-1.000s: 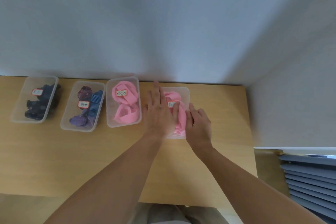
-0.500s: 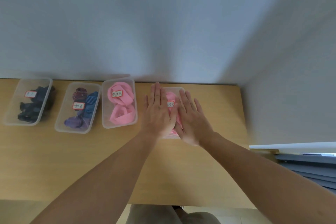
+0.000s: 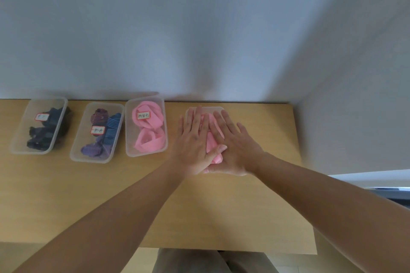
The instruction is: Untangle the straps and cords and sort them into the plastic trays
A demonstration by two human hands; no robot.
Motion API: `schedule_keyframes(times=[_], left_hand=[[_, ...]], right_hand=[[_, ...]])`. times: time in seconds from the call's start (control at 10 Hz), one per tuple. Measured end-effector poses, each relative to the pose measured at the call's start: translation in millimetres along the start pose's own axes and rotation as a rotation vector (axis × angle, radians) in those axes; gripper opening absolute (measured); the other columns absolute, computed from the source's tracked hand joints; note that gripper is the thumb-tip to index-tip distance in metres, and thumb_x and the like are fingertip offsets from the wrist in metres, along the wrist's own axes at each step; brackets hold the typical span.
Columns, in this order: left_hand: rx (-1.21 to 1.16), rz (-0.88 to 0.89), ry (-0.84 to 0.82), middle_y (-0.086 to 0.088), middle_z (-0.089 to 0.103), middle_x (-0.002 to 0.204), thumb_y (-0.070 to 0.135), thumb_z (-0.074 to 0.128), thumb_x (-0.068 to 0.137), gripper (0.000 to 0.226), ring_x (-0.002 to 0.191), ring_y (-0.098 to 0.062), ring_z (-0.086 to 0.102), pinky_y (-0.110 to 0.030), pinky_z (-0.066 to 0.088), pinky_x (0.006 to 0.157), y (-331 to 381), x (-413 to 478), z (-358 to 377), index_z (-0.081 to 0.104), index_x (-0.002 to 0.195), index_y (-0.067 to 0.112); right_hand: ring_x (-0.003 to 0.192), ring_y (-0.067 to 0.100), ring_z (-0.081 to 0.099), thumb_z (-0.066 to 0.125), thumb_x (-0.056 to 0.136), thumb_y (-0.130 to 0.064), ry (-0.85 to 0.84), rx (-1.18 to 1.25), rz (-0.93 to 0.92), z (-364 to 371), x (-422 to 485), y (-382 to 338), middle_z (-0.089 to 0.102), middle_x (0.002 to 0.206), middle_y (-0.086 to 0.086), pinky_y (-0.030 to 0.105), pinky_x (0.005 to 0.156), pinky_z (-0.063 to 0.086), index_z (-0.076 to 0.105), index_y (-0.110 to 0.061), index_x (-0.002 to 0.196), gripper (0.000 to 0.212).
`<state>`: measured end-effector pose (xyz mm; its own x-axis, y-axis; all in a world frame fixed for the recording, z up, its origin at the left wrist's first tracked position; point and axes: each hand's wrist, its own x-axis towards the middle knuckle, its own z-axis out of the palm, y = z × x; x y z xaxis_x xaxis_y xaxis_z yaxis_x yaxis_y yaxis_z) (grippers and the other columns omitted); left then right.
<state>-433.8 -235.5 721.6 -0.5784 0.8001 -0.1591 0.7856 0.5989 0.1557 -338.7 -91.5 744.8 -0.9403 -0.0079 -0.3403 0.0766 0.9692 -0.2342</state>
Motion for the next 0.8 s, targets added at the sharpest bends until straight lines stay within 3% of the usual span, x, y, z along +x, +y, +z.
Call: schedule_keyframes(times=[0.1,0.3,0.5,0.6,0.7,0.8], left_hand=[[-0.011,-0.006,-0.005,-0.017,-0.007,0.17,0.083,-0.007,0.087,0.111,0.157,-0.035,-0.011,-0.054,0.004,0.126,0.7,-0.3,-0.5,0.015,0.161,0.004],[-0.03,-0.056,-0.068,-0.012,-0.019,0.169,0.085,-0.014,0.079,0.114,0.155,-0.03,-0.023,-0.052,0.0,0.127,4.3,0.0,-4.7,0.002,0.162,0.008],[-0.053,-0.103,-0.149,-0.005,-0.022,0.169,0.083,0.001,0.081,0.107,0.154,-0.023,-0.027,-0.054,-0.006,0.125,9.3,-1.6,-20.1,-0.004,0.162,0.014],[0.002,-0.139,-0.125,-0.01,-0.013,0.17,0.076,0.002,0.082,0.104,0.156,-0.026,-0.018,-0.057,-0.006,0.125,5.4,-13.2,-40.9,-0.001,0.162,0.01],[0.051,-0.197,-0.014,-0.016,-0.001,0.17,0.058,0.017,0.103,0.078,0.157,-0.033,-0.007,-0.059,-0.004,0.124,-15.4,-37.6,-58.2,0.007,0.161,0.007],[0.124,-0.255,0.043,-0.018,0.017,0.168,0.061,0.019,0.101,0.078,0.156,-0.039,0.011,-0.062,0.006,0.124,-51.2,-72.5,-75.6,0.02,0.159,0.008]], right_hand=[[0.146,0.019,-0.039,0.034,0.065,-0.101,-0.015,0.014,0.015,-4.5,1.8,0.2,-0.037,0.161,0.003,0.054,0.123,0.008,-0.025,-0.017,0.155,0.137],[0.145,0.021,-0.039,0.029,0.062,-0.104,0.004,-0.021,0.027,-1.4,3.3,-3.4,-0.035,0.161,0.005,0.057,0.123,-0.003,-0.02,-0.011,0.157,0.142],[0.14,0.018,-0.046,0.028,0.061,-0.104,-0.071,-0.023,0.04,-10.1,1.6,-7.9,-0.042,0.157,0.002,0.058,0.121,-0.012,-0.029,-0.018,0.153,0.138],[0.145,0.024,-0.039,0.025,0.067,-0.101,-0.083,-0.067,0.037,-15.8,-0.6,-9.2,-0.035,0.161,0.006,0.059,0.121,-0.008,-0.024,-0.018,0.153,0.129],[0.154,0.027,-0.019,0.029,0.089,-0.08,0.03,-0.091,0.093,-26.6,-8.4,-15.2,-0.015,0.167,0.01,0.056,0.124,0.004,0.001,-0.01,0.16,0.104],[0.156,0.028,0.0,0.032,0.104,-0.052,0.165,-0.126,0.132,-33.6,-20.9,-34.7,0.006,0.169,0.012,0.049,0.123,0.013,0.018,-0.007,0.158,0.071]])
